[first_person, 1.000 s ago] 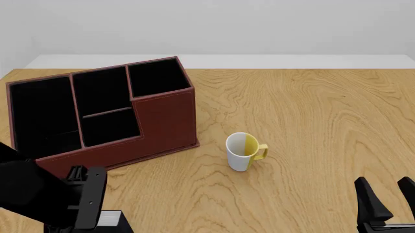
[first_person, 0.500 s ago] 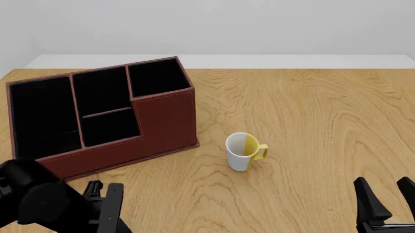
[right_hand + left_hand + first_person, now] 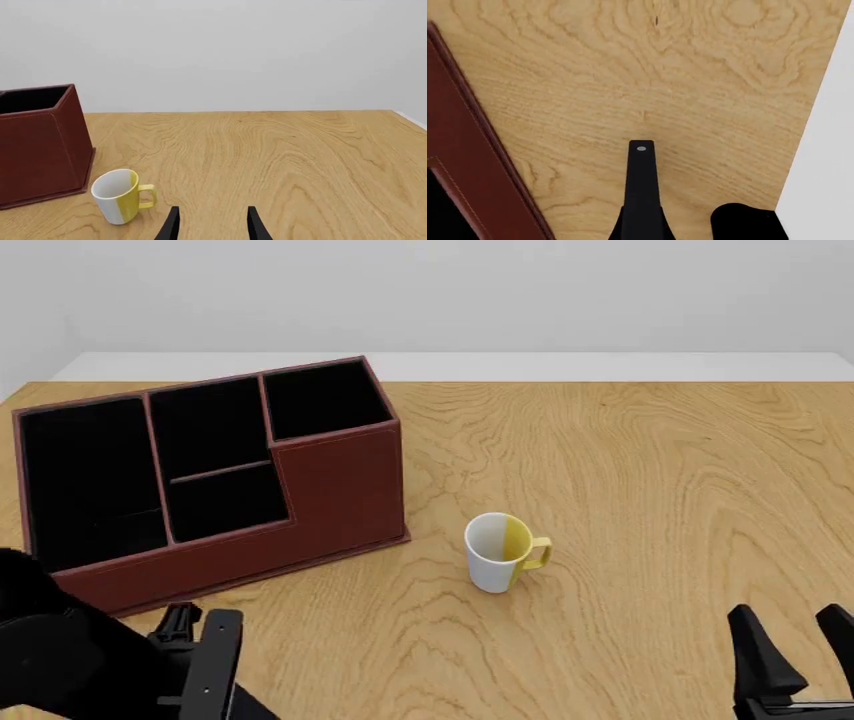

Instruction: Pick up the book and place it in the front compartment of the caddy.

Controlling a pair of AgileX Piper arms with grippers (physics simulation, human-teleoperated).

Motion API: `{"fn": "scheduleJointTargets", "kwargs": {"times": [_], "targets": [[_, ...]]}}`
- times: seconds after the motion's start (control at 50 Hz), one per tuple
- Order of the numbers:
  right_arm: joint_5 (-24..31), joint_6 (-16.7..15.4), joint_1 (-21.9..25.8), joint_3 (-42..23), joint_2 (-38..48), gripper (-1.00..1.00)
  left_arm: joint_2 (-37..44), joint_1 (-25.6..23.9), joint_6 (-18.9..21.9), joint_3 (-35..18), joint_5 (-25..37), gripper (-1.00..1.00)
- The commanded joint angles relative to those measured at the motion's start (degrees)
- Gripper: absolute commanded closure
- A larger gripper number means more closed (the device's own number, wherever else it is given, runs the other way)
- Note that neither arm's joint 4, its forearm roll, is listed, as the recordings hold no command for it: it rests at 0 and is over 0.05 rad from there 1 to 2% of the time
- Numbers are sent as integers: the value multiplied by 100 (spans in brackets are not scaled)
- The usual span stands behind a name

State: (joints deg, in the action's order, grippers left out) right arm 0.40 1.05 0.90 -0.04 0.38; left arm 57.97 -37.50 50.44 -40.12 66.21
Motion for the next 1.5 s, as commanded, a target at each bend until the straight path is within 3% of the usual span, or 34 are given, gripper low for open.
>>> {"fn": "scheduleJointTargets", "kwargs": {"times": [0.02, 0.18, 0.28, 0.32, 0.42, 0.52, 0.64, 0.82, 0.86, 1.08, 1.1, 1.2, 1.28, 1.36, 1.44, 1.5], "targets": [[-34, 75, 36, -14, -34, -100, -109, 544, 658, -585, 369, 100], [-29, 158, 27, -46, -35, -100, -103, 1182, 1392, -836, 369, 100], [-20, 224, 38, -68, -35, -100, -68, 1833, 2073, -1109, 369, 100], [-16, 250, 32, -73, -35, -100, -39, 2370, 2488, -1401, 369, 100], [-20, 275, 1, -75, -35, -100, 25, 2926, 3021, -1788, 369, 100], [-20, 289, -6, -77, -34, -100, 353, 3069, 2937, -2417, 369, 100], [-19, 300, -14, -79, -33, -100, 596, 2956, 2898, -2766, 369, 100], [-16, 319, -11, -83, -35, -100, 968, 3274, 3258, -3684, 369, 100], [-14, 325, -16, -85, -35, -100, 1149, 3446, 3353, -4124, 369, 100], [-16, 339, -8, -80, -35, -100, 1820, 3509, 2998, -4786, 208, 100], [-18, 335, -8, -80, -35, -100, 1994, 3483, 2804, -5018, 231, 100], [-18, 336, -31, -79, -35, -100, 2295, 3466, 2785, -5298, 164, 100], [-20, 335, -51, -77, -35, -100, 2736, 3509, 2595, -5813, 39, 100], [-21, 345, -51, -78, -35, -100, 2934, 3500, 2575, -5915, -217, 100], [-28, 352, -53, -72, -35, -100, 3327, 3170, 2144, -6293, -280, 100], [-30, 355, -63, -71, -35, -100, 3445, 3167, 2183, -6160, -492, 100]]}}
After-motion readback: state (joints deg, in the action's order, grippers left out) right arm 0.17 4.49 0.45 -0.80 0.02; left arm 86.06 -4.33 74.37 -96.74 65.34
